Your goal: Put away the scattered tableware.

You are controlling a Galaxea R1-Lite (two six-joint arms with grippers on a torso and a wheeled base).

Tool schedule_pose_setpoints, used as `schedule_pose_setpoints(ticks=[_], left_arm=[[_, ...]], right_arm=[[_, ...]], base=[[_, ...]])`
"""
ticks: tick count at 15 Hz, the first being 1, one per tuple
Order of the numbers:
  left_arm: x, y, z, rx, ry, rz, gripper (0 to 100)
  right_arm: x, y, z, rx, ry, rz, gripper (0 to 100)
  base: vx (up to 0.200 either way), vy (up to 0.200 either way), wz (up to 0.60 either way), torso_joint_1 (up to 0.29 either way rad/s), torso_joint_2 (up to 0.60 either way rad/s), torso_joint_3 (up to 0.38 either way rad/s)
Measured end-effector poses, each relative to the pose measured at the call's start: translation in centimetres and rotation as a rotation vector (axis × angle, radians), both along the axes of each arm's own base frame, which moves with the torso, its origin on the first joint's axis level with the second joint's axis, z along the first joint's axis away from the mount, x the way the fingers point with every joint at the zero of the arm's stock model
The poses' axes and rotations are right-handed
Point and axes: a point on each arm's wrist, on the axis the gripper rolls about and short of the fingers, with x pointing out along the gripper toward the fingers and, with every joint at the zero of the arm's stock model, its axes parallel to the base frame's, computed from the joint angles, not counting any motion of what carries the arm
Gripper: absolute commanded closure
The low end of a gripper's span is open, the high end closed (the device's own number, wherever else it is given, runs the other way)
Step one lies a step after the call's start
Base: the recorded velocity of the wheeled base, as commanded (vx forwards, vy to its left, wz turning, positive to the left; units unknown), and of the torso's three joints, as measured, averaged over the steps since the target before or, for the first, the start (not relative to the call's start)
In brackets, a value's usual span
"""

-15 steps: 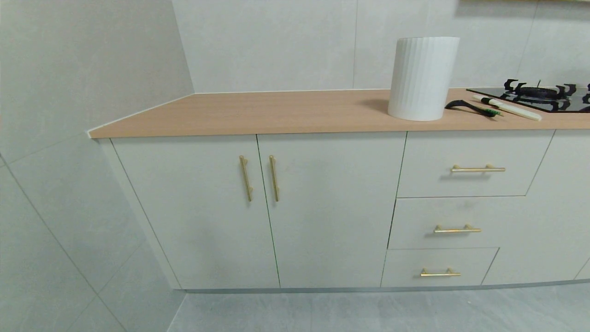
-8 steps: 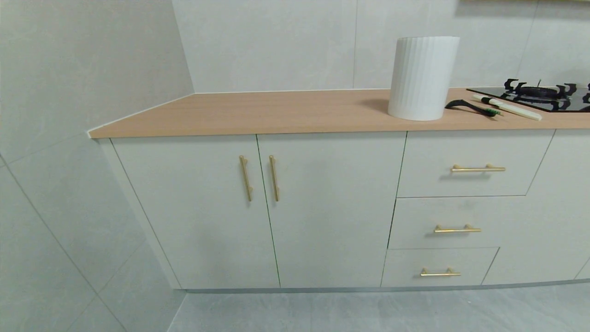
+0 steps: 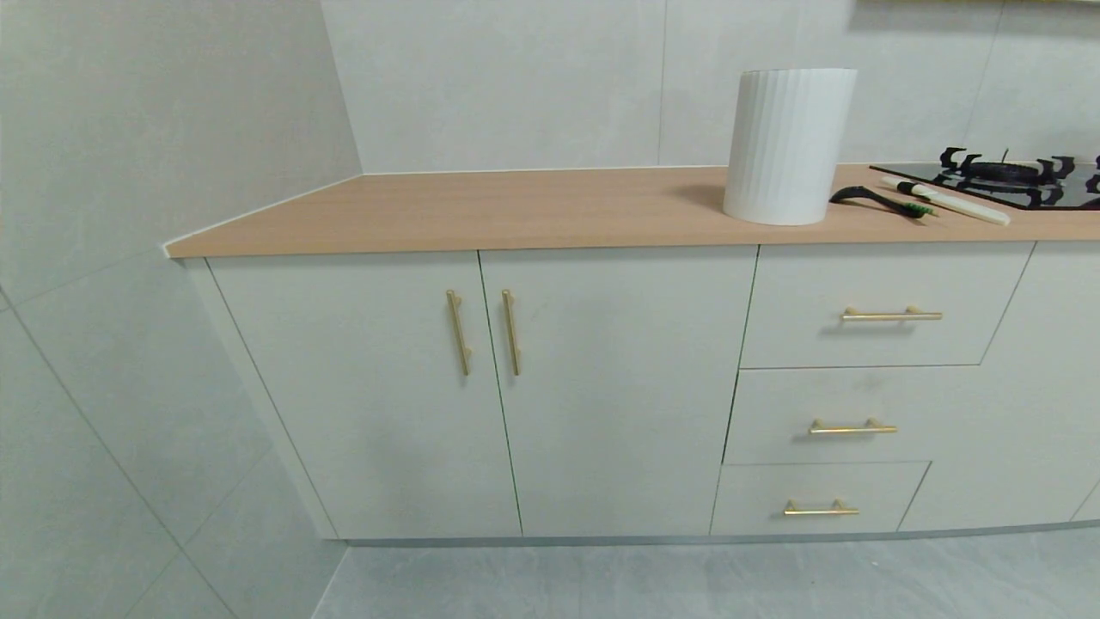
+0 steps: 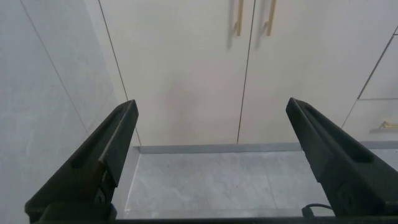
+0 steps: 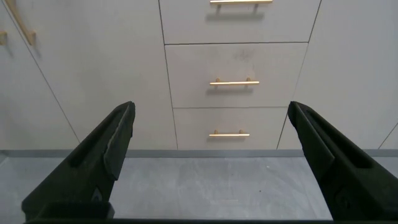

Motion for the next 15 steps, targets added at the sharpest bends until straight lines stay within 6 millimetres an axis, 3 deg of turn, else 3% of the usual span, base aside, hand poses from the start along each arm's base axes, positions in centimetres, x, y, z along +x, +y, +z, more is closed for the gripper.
schedule_pose_setpoints(ticks=[5,15], left_arm=[[0.0,0.0,0.0,0.0,0.0,0.0,0],[0.0,0.0,0.0,-0.001,0.0,0.001,0]], right_arm=[[0.0,0.01,0.01,-0.001,0.0,0.002,0],[0.0,0.01,0.01,0.002,0.0,0.002,0]], base=[[0.0,0.0,0.0,0.0,0.0,0.0],[0.0,-0.2,0.0,0.001,0.0,0.004]])
